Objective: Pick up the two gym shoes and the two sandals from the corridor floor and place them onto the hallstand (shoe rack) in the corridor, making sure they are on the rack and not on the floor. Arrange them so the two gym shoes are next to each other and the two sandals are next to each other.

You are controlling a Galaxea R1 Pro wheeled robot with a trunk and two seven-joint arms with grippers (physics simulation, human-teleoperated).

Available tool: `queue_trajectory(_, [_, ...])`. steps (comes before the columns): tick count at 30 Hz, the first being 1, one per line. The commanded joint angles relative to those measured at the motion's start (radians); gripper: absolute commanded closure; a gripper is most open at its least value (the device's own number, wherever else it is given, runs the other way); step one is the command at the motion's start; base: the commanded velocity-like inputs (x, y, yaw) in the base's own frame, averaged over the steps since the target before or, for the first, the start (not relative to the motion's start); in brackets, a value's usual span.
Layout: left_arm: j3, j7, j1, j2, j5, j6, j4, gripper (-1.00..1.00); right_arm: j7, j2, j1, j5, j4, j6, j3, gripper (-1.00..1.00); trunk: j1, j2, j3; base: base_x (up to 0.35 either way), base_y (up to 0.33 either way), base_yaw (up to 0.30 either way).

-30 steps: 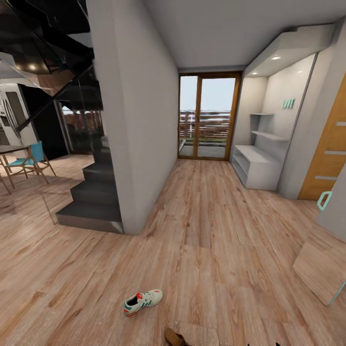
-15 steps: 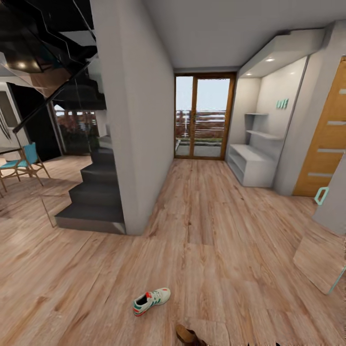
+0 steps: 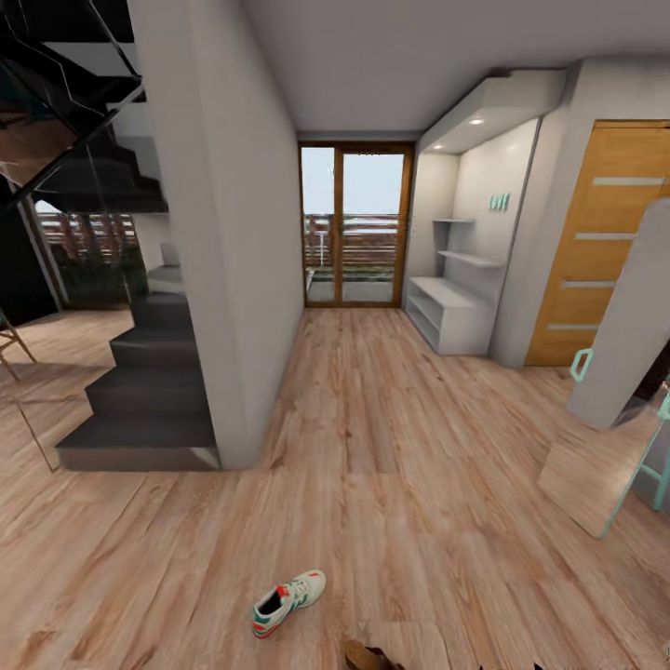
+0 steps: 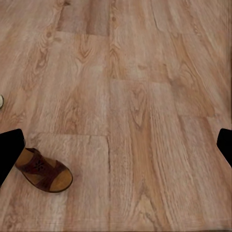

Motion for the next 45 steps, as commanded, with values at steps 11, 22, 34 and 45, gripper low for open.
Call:
queue_trajectory(11, [0.001,-0.001,-0.001,0.000,0.002,-0.003,0.001,-1.00,0.000,0.000,-0.001,0.000,0.001,-0.003,0.000,-1.00,0.000,0.000,-0.001,0.228,0.246,-0.245])
queue_trajectory(22, [0.002,-0.001,-0.002,0.000,0.002,-0.003,0.001,-1.00,0.000,0.000,-0.001,0.000,0.000,-0.003,0.000,-1.00,0.000,0.000,-0.001,0.167,0.164,-0.023])
queue_trajectory(34, [0.002,-0.001,-0.002,0.000,0.002,-0.003,0.001,-1.00,0.000,0.000,-0.001,0.000,0.001,-0.003,0.000,-1.00,0.000,0.000,-0.001,0.014,0.026,-0.001])
queue_trajectory(45, [0.002,-0.001,-0.002,0.001,0.002,-0.002,0.000,-1.00,0.000,0.000,-0.001,0.000,-0.001,-0.003,0.000,-1.00,0.000,0.000,-0.001,0.029,0.248,0.000])
